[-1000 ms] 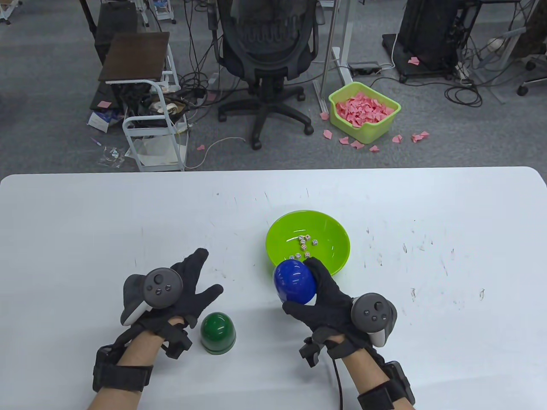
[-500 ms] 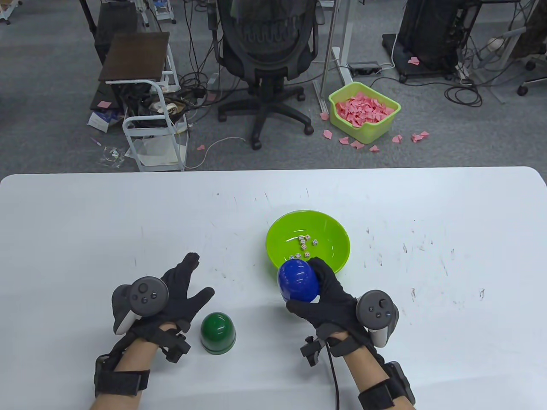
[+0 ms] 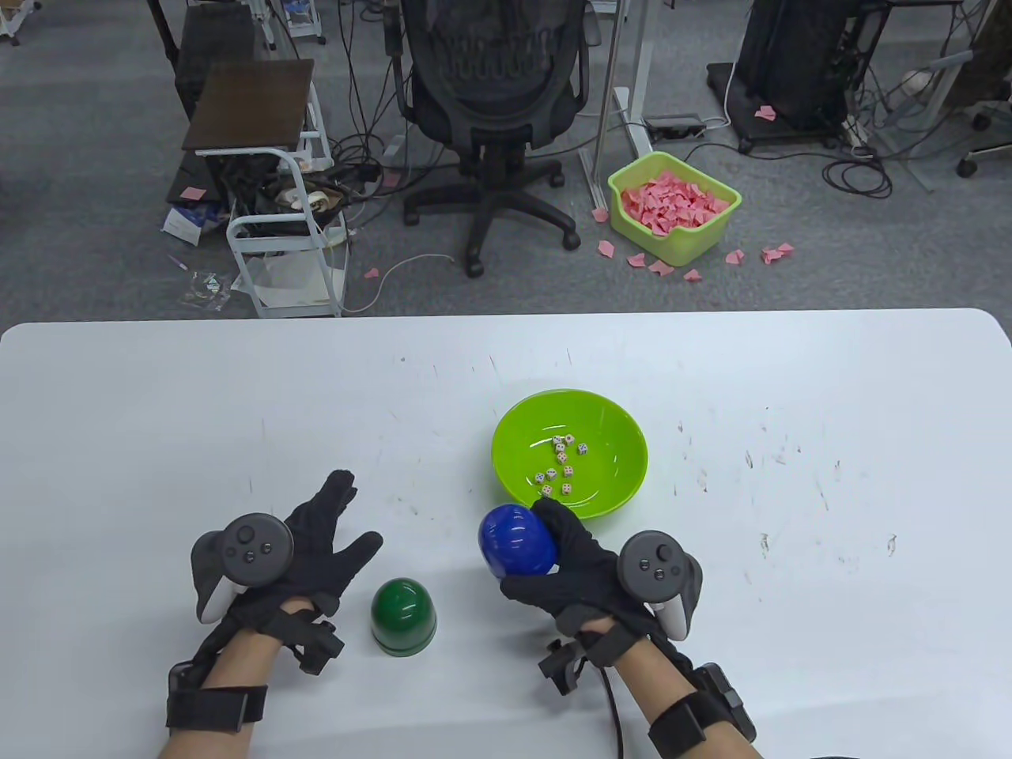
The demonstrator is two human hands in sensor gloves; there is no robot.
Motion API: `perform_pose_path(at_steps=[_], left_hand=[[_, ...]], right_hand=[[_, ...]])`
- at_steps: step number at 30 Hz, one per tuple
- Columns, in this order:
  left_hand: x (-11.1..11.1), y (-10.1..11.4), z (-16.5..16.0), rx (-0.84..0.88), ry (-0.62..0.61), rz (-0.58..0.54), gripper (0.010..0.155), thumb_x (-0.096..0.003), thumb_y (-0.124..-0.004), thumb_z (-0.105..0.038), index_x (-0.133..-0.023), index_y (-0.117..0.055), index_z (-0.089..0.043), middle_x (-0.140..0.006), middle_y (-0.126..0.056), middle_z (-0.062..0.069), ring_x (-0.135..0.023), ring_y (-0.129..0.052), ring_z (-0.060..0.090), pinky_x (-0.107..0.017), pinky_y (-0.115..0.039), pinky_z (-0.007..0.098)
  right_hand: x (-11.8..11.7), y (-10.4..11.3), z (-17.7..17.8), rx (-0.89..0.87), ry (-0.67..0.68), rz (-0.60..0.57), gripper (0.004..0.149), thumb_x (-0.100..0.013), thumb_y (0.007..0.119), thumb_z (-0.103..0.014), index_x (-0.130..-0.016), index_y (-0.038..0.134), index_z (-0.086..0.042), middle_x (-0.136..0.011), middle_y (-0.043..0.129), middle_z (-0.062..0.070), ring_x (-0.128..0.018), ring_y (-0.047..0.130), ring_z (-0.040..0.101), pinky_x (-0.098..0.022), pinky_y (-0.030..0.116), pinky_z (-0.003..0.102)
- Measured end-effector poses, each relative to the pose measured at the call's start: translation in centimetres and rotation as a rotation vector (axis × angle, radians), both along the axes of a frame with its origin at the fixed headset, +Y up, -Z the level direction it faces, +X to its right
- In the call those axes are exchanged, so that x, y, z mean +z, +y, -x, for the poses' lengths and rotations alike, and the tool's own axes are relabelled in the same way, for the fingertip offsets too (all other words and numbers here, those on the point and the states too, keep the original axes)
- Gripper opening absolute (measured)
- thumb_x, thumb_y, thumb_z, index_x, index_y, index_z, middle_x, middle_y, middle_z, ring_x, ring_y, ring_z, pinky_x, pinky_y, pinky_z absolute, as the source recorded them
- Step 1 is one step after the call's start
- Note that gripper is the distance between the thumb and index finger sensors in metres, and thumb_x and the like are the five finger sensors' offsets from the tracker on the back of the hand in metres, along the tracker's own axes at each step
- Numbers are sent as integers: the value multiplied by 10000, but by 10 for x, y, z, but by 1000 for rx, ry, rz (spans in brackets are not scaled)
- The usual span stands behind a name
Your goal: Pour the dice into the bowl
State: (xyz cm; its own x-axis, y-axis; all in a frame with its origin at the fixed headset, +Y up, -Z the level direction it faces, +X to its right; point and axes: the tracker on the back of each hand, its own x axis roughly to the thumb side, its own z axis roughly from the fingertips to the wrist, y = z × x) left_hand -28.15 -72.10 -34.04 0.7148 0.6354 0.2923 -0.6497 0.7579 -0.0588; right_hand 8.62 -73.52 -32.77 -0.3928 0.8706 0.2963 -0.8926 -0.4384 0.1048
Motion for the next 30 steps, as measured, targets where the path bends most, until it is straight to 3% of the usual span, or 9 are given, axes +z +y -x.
perform_pose_path(at_steps=[14,30], left_hand=[[0,-2,-3,20,-20,30,905,-448,-693,-686,-1124,-300,-232,-1142,-562,155,-1026,-647,420,-754,-554,660],[-2,-5,-2,47,-24,68,906,-448,-693,-687,-1124,-296,-231,-1145,-558,150,-1030,-639,421,-756,-546,660]], right_hand=[[2,-18,25,293,25,114,997,-297,1011,-515,-1026,502,-64,-1020,723,216,-775,806,495,-596,661,709],[4,-16,49,619,44,52,995,-306,985,-523,-1022,498,-33,-1021,717,234,-781,802,508,-584,670,697]])
